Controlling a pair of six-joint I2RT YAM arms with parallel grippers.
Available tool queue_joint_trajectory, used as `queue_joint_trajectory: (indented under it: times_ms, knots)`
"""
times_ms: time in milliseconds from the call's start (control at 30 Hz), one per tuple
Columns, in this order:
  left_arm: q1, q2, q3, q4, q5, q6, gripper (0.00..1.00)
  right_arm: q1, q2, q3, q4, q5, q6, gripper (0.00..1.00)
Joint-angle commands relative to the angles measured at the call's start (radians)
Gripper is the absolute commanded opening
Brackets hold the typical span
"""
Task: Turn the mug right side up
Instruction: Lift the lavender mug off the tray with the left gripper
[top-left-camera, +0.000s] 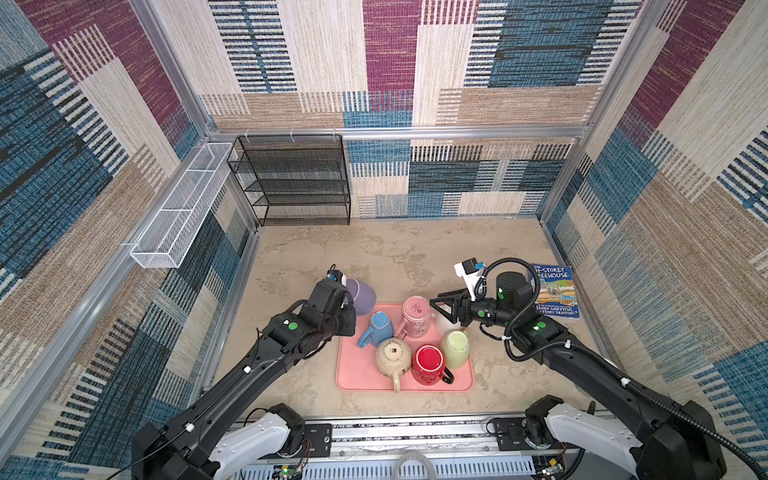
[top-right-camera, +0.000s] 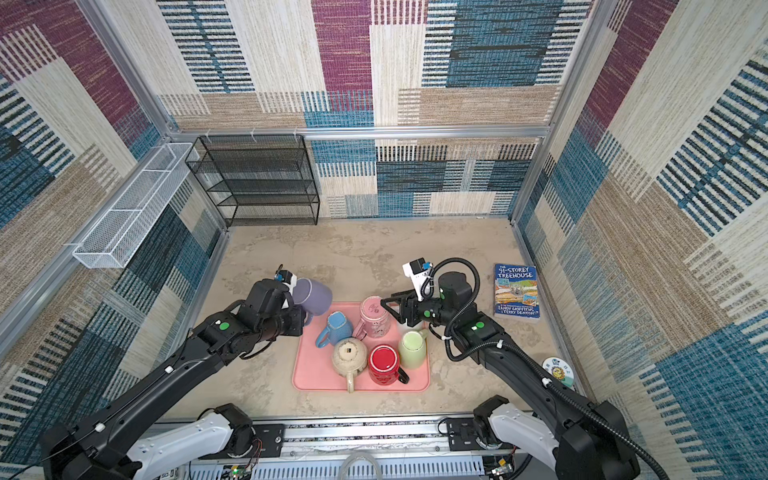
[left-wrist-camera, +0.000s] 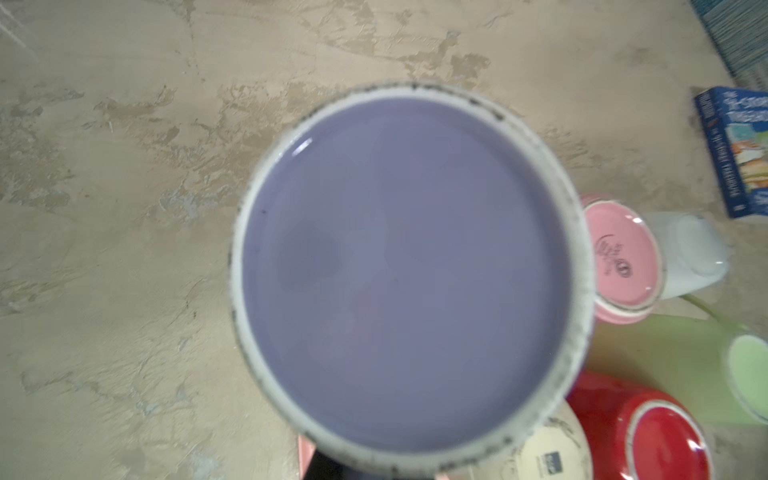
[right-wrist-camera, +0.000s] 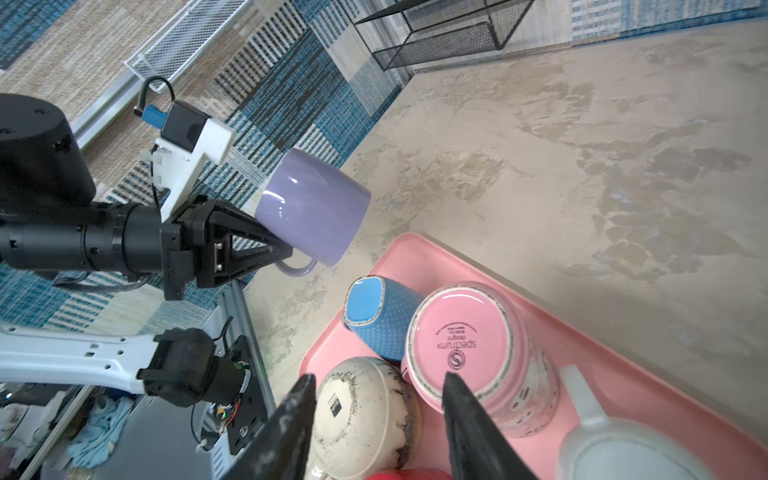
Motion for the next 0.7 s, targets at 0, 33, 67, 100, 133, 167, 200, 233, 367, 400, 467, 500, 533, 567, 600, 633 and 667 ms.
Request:
queue_joint_trajectory:
  times_ms: [0,33,67,100,133,167,200,233,367,400,467,500,533,567,600,633,667]
  knots:
    - [0.001,-0.022,0.031,0.057,0.072,-0.018,0.00,0.001,-0.016,-0.012,0.089,-0.089,0.030,0.54]
    - [0.001,-0.026,0.033,0.066,0.090,-0.023,0.00,0.001,-0.022,-0.019,0.098,-0.105,0.035,0.54]
    - [0.002,-0.030,0.036,0.075,0.106,-0.029,0.00,0.001,-0.029,-0.025,0.108,-0.117,0.043,0.54]
    - [0.003,-0.033,0.036,0.090,0.125,-0.035,0.00,0.001,-0.036,-0.035,0.120,-0.132,0.051,0.55]
    - [0.003,-0.038,0.034,0.107,0.144,-0.042,0.00,0.000,-0.044,-0.047,0.134,-0.149,0.061,0.55]
    - [0.003,-0.043,0.031,0.123,0.161,-0.050,0.00,0.002,-0.051,-0.057,0.151,-0.163,0.071,0.56]
    - [0.003,-0.047,0.026,0.146,0.182,-0.059,0.00,0.000,-0.060,-0.069,0.168,-0.180,0.082,0.56]
    - [0.004,-0.052,0.022,0.168,0.200,-0.069,0.00,0.000,-0.067,-0.080,0.185,-0.194,0.092,0.57]
    - [0.006,-0.055,0.013,0.239,0.258,-0.100,0.00,0.000,-0.089,-0.111,0.246,-0.237,0.123,0.60]
    - [0.007,-0.054,0.009,0.259,0.274,-0.109,0.00,0.000,-0.093,-0.118,0.261,-0.246,0.131,0.61]
    - [0.008,-0.053,-0.001,0.305,0.299,-0.129,0.00,0.001,-0.098,-0.129,0.292,-0.264,0.147,0.62]
    - [0.009,-0.052,-0.011,0.334,0.312,-0.143,0.00,0.000,-0.096,-0.136,0.311,-0.271,0.157,0.63]
    - [0.009,-0.051,-0.020,0.364,0.325,-0.155,0.00,0.001,-0.094,-0.142,0.328,-0.279,0.168,0.64]
    - [0.010,-0.047,-0.027,0.386,0.335,-0.166,0.00,0.001,-0.092,-0.147,0.347,-0.286,0.175,0.64]
    - [0.011,-0.044,-0.032,0.411,0.346,-0.178,0.00,0.000,-0.089,-0.152,0.368,-0.294,0.189,0.65]
    - [0.011,-0.039,-0.037,0.434,0.355,-0.189,0.00,0.002,-0.087,-0.159,0.392,-0.301,0.202,0.66]
    - [0.012,-0.036,-0.039,0.450,0.363,-0.196,0.00,0.001,-0.084,-0.164,0.412,-0.305,0.212,0.66]
